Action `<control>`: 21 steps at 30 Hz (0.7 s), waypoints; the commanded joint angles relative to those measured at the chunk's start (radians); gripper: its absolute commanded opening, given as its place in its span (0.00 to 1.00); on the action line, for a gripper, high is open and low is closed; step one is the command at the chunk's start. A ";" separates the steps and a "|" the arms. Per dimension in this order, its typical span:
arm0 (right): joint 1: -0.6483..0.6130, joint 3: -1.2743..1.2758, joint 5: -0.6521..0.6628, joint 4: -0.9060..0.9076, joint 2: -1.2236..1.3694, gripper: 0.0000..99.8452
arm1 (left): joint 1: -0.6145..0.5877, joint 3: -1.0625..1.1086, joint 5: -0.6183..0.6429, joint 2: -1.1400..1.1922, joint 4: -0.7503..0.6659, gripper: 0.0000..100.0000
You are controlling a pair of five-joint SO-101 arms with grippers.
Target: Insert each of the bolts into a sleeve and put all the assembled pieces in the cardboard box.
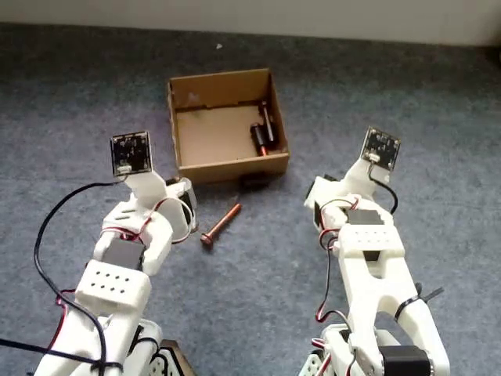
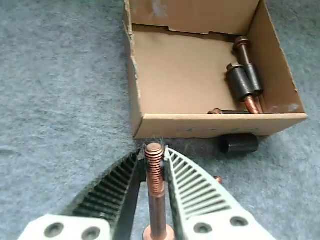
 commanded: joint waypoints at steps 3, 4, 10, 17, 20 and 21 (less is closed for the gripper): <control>0.012 -0.005 -0.002 -0.019 -0.005 0.01 | -0.097 0.127 0.011 -0.205 -0.006 0.01; 0.010 -0.005 -0.002 -0.019 -0.005 0.01 | -0.110 0.145 0.011 -0.237 0.026 0.03; 0.010 -0.005 -0.002 -0.019 -0.005 0.01 | -0.199 0.147 0.012 -0.438 0.364 0.23; 0.010 -0.004 -0.002 -0.019 -0.005 0.01 | -0.306 0.147 -0.083 -0.630 0.509 0.24; 0.010 -0.004 -0.002 -0.019 -0.005 0.01 | -0.340 0.148 -0.269 -0.662 0.514 0.24; 0.010 -0.004 -0.002 -0.019 -0.005 0.01 | -0.346 0.147 -0.334 -0.662 0.512 0.22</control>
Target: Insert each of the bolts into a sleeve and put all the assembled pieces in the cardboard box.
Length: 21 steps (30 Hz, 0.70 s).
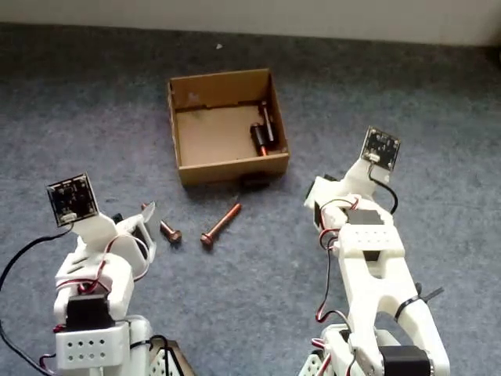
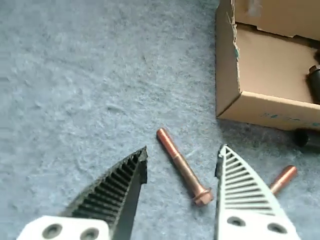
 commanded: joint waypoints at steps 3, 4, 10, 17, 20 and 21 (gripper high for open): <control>0.010 -0.004 -0.002 -0.019 -0.005 0.01 | -0.044 -0.019 -0.408 -0.035 0.005 0.18; 0.010 -0.004 -0.002 -0.019 -0.005 0.01 | -0.042 -0.019 -0.450 -0.035 0.008 0.18; 0.010 -0.004 -0.002 -0.019 -0.005 0.01 | -0.042 -0.070 -0.582 -0.031 0.080 0.18; 0.010 -0.004 -0.002 -0.019 -0.005 0.01 | -0.042 -0.225 -0.695 -0.019 0.166 0.18; 0.010 -0.004 -0.002 -0.019 -0.005 0.01 | -0.042 -0.274 -0.738 0.077 0.161 0.18; 0.010 -0.004 -0.002 -0.019 -0.005 0.01 | -0.041 -0.292 -0.758 0.128 0.161 0.18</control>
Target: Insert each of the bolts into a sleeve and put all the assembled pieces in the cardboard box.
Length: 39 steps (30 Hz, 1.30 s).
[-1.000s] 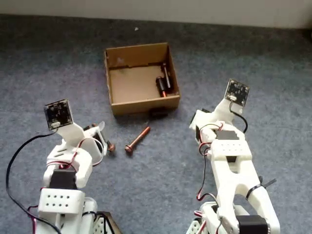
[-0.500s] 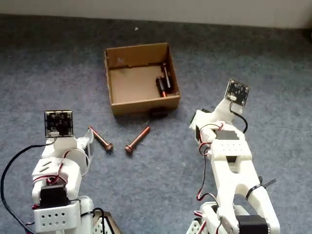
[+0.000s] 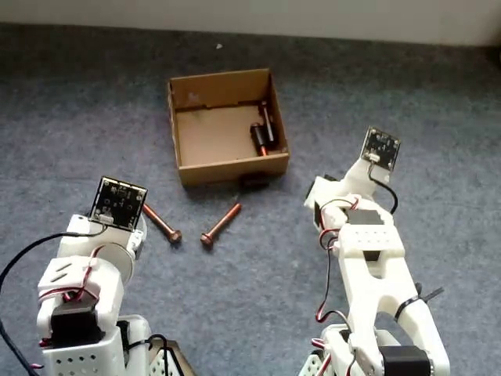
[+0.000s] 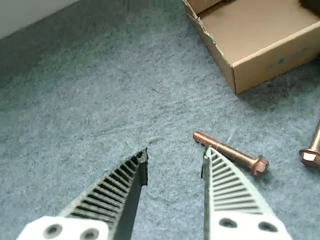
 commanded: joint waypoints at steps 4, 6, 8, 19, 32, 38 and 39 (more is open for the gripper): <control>0.010 -0.004 -0.002 -0.019 -0.005 0.01 | 0.042 -0.189 -0.238 0.369 0.003 0.18; 0.010 -0.004 -0.002 -0.019 -0.005 0.01 | 0.068 -0.217 -0.370 0.483 0.003 0.18; 0.010 -0.005 -0.002 -0.019 -0.005 0.01 | 0.096 -0.239 -0.476 0.579 0.002 0.18; 0.010 -0.007 0.043 -0.019 -0.005 0.01 | 0.166 -0.364 -0.850 1.056 -0.140 0.18; 0.008 -0.007 0.046 -0.019 -0.005 0.01 | 0.208 -0.661 -1.007 1.564 -0.140 0.18; 0.007 -0.007 0.046 -0.019 -0.005 0.01 | 0.239 -0.777 -1.007 1.744 -0.140 0.18; 0.007 -0.007 0.046 -0.019 -0.005 0.01 | 0.239 -0.794 -1.005 1.764 -0.138 0.18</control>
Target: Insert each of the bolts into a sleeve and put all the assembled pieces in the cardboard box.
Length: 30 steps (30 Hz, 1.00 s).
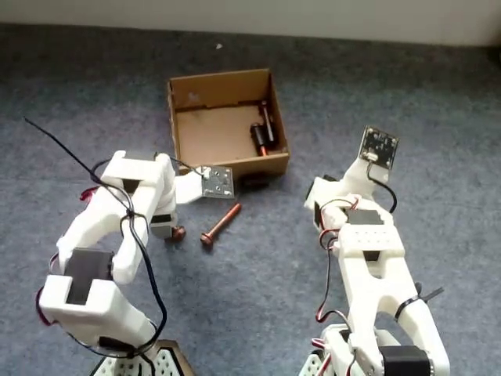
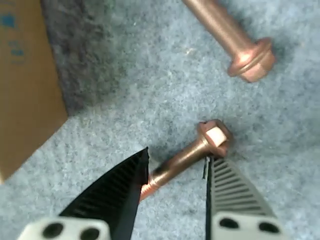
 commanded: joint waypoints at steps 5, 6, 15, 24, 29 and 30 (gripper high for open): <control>0.007 -0.007 0.014 -0.019 -0.005 0.01 | 0.027 -0.125 -0.075 0.084 0.049 0.18; 0.007 -0.007 0.014 -0.019 -0.005 0.01 | 0.031 -0.125 -0.075 0.084 0.066 0.17; 0.008 -0.007 0.014 -0.019 -0.005 0.01 | 0.147 -0.128 0.175 0.081 0.106 0.01; 0.004 -0.005 0.014 -0.019 -0.015 0.01 | 0.150 -0.140 0.603 -0.249 0.167 0.01; -0.027 -0.007 0.014 -0.019 -0.016 0.01 | 0.159 -0.140 0.907 -0.417 0.133 0.01; -0.041 -0.007 0.014 -0.019 -0.016 0.01 | 0.165 -0.140 0.962 -0.446 0.133 0.01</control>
